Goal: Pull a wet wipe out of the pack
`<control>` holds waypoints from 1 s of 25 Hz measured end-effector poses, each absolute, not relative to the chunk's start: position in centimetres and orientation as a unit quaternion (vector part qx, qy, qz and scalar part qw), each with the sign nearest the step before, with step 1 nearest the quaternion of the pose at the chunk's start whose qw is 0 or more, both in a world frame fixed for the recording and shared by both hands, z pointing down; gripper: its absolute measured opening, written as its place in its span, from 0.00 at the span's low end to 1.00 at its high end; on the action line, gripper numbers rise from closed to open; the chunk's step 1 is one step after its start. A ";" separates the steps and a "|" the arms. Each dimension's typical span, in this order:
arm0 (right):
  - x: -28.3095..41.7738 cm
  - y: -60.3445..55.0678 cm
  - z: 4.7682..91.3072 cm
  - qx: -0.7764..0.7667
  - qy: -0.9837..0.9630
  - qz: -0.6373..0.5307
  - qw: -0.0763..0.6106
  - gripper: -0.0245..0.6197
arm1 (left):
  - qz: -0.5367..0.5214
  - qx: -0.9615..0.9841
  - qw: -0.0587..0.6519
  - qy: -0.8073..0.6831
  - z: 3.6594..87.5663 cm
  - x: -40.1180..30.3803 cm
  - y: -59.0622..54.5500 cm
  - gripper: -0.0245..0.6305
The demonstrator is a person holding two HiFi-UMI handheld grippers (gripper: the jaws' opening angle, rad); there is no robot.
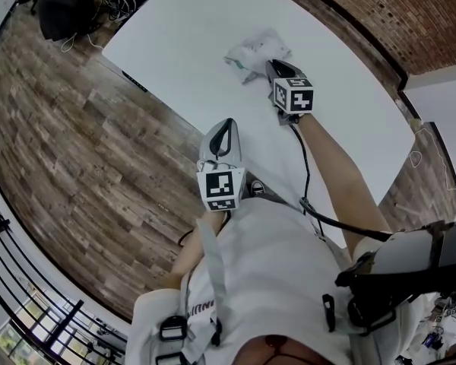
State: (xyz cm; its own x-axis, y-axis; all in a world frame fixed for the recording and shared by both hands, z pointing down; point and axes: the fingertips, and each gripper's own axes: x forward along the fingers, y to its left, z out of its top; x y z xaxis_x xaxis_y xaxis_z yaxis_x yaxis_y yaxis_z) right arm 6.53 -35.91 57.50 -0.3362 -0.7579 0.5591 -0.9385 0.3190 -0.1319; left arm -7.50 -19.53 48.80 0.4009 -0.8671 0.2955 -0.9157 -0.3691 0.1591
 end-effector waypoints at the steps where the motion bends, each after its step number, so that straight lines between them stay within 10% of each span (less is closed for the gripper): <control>1: 6.5 -35.9 57.6 0.538 -0.786 0.221 0.208 0.05 | 0.081 0.823 0.151 -0.542 48.8 -7.6 -19.5 0.04; 25: 6.1 -36.8 51.0 0.535 -0.815 0.132 0.178 0.05 | 0.076 0.826 0.144 -0.539 48.4 -7.2 -18.9 0.04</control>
State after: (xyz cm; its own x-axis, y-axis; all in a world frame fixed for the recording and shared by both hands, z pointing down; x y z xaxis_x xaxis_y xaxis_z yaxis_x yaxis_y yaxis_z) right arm 6.11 -36.82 50.97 -0.3630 -0.8257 0.4318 -0.9198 0.3917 -0.0241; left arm -7.18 -18.93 48.39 0.4067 -0.8693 0.2810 -0.9131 -0.3765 0.1568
